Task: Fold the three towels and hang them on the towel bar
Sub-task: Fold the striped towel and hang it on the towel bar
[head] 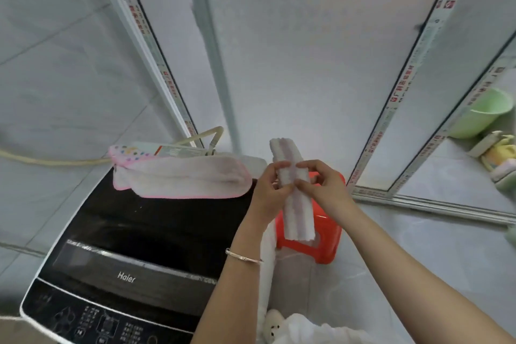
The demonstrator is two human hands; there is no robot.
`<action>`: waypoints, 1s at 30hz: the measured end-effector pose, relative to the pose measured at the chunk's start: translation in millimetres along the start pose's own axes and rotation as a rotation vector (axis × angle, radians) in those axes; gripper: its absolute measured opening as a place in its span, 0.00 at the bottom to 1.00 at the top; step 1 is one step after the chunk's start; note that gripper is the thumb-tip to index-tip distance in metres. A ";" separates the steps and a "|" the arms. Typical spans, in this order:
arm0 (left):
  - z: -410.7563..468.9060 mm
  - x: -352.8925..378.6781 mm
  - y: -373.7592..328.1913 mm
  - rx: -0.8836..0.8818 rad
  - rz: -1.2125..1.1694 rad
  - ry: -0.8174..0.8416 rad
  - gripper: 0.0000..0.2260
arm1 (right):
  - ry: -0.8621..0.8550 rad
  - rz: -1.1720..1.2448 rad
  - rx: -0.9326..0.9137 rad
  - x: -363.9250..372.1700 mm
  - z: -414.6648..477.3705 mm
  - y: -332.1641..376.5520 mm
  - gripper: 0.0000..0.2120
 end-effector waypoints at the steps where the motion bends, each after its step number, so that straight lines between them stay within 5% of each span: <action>1: 0.8 15.7 -2.0 0.003 0.012 0.024 0.16 | -0.022 0.004 0.009 -15.9 -3.9 -3.5 0.12; 30: -90.7 438.8 -39.4 0.118 0.219 0.384 0.18 | -0.523 0.197 0.098 -415.4 -191.3 -107.6 0.12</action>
Point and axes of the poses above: each hand's wrist, its own z-axis towards the middle knuckle, its own x-axis out of the palm, y = z × x, the point moved 10 cm from there along z, towards the middle knuckle, and after that the axes turned 4 degrees about z, right-handed, at the moved point
